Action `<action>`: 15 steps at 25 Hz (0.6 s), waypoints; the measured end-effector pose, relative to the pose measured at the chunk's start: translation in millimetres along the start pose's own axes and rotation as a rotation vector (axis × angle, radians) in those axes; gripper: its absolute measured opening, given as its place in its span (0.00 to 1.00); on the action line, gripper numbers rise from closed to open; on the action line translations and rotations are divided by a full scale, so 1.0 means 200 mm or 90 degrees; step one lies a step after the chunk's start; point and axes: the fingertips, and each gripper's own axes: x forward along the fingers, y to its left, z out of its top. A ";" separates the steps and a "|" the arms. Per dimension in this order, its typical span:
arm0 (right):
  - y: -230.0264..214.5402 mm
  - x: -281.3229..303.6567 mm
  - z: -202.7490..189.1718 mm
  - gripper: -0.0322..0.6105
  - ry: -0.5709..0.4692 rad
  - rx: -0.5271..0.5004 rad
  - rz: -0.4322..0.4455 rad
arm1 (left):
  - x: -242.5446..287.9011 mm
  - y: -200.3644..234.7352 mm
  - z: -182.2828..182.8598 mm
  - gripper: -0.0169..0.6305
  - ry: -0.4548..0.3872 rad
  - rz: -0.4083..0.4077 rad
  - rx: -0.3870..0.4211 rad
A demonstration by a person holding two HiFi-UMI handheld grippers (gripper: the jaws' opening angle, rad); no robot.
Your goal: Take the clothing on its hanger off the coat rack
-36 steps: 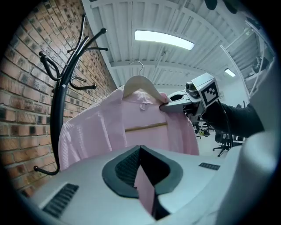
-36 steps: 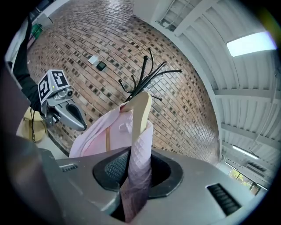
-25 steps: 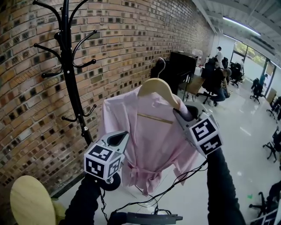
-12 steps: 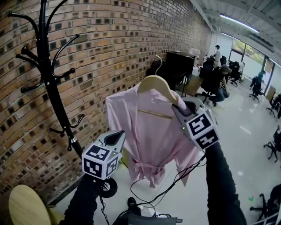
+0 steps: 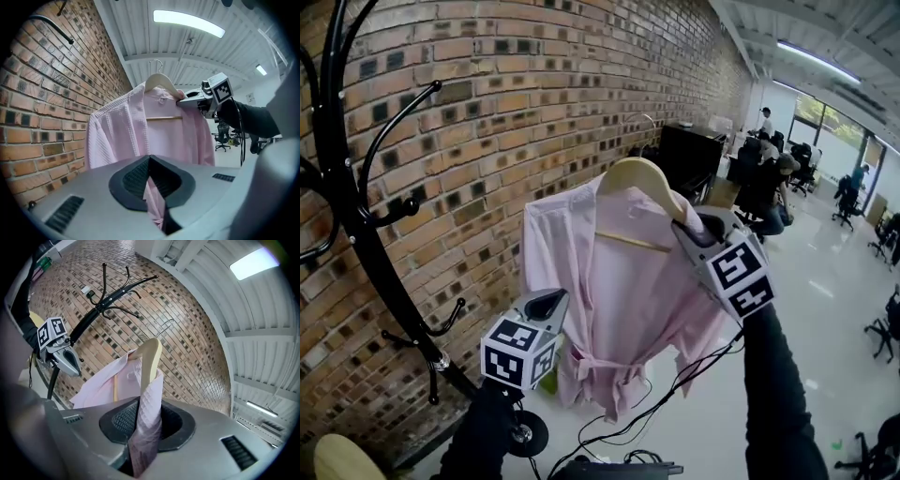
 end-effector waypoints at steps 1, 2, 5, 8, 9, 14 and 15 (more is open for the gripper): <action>-0.03 0.08 0.00 0.17 -0.006 0.003 0.000 | 0.05 0.06 0.01 0.03 -0.002 0.003 0.000; -0.05 0.15 0.00 0.17 -0.012 0.004 0.002 | 0.09 0.12 0.03 0.03 -0.005 0.007 -0.002; -0.12 0.35 -0.01 0.17 -0.021 0.004 0.008 | 0.19 0.27 0.05 0.03 -0.009 0.020 -0.009; -0.17 0.51 -0.03 0.17 -0.027 0.000 0.014 | 0.27 0.38 0.04 0.03 -0.005 0.032 -0.018; -0.18 0.57 -0.04 0.17 -0.033 -0.002 0.019 | 0.30 0.42 0.03 0.03 -0.002 0.041 -0.019; -0.28 0.89 -0.08 0.17 -0.072 -0.019 0.050 | 0.47 0.62 0.03 0.03 0.001 0.087 -0.027; -0.31 0.95 -0.09 0.17 -0.079 -0.022 0.056 | 0.52 0.65 0.05 0.03 0.001 0.095 -0.029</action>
